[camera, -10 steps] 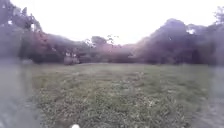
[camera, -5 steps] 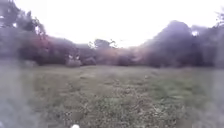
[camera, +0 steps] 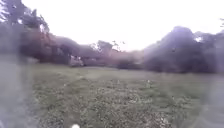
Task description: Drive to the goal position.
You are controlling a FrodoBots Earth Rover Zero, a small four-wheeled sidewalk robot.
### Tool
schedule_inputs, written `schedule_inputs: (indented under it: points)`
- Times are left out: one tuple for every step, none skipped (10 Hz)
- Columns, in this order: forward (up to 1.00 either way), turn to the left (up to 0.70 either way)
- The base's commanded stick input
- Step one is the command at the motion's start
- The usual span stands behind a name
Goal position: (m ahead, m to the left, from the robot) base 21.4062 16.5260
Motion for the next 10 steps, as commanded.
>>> schedule_inputs:
  points:
    - [0.45,0.27]
    - [0.45,0.27]
    - [0.45,0.27]
    - [0.45,0.27]
    - [0.45,0.27]
    - [0.45,0.27]
    - [0.45,0.27]
    - [0.45,0.27]
    - [0.45,0.27]
    - [0.45,0.27]
